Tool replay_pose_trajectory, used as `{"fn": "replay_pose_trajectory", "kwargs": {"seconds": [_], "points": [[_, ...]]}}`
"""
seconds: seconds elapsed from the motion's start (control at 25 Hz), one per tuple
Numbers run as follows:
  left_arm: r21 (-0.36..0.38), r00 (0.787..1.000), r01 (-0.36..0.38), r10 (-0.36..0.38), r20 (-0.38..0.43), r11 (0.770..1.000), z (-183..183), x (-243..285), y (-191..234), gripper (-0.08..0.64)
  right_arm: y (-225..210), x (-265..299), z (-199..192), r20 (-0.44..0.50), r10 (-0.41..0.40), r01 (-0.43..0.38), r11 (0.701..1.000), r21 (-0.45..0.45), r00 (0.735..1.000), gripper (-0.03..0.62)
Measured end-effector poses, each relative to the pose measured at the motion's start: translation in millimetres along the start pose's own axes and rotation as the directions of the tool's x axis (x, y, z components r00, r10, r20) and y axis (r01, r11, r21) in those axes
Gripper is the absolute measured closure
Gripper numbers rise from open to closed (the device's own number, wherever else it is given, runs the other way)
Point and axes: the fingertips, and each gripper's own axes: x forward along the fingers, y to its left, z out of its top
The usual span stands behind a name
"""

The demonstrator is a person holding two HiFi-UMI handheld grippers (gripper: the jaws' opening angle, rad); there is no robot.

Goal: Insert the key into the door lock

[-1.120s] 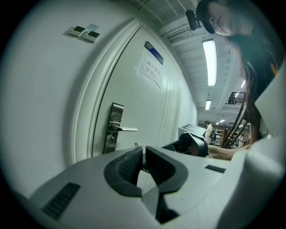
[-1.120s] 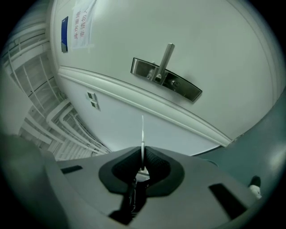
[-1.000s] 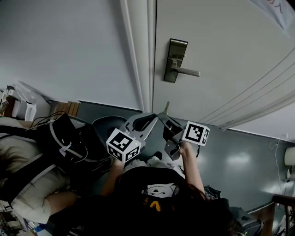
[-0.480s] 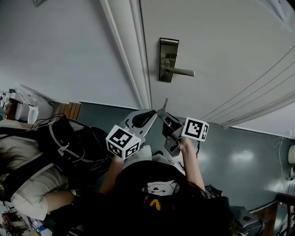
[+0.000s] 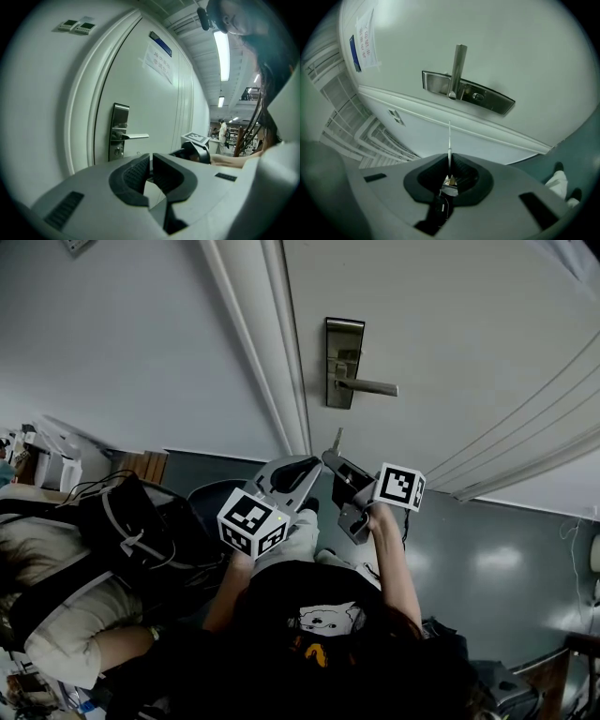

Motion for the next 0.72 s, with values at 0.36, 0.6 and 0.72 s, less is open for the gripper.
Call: {"fn": "replay_pose_trajectory", "kwargs": {"seconds": [0.36,0.6,0.72], "points": [[0.003,1.000,0.011,-0.011,0.015,1.000,-3,12,5,0.535,-26,20,16,-0.028,0.012,-0.012,1.000,0.021,1.000,0.571],[0.005,1.000,0.011,-0.011,0.022,1.000,-2,8,2,0.535,-38,30,21,-0.053,0.031,-0.027,0.998,0.064,0.998,0.572],[0.017,0.999,0.005,-0.006,0.042,1.000,-7,9,-4,0.535,-48,26,25,-0.049,0.043,-0.039,0.997,0.074,0.998,0.571]]}}
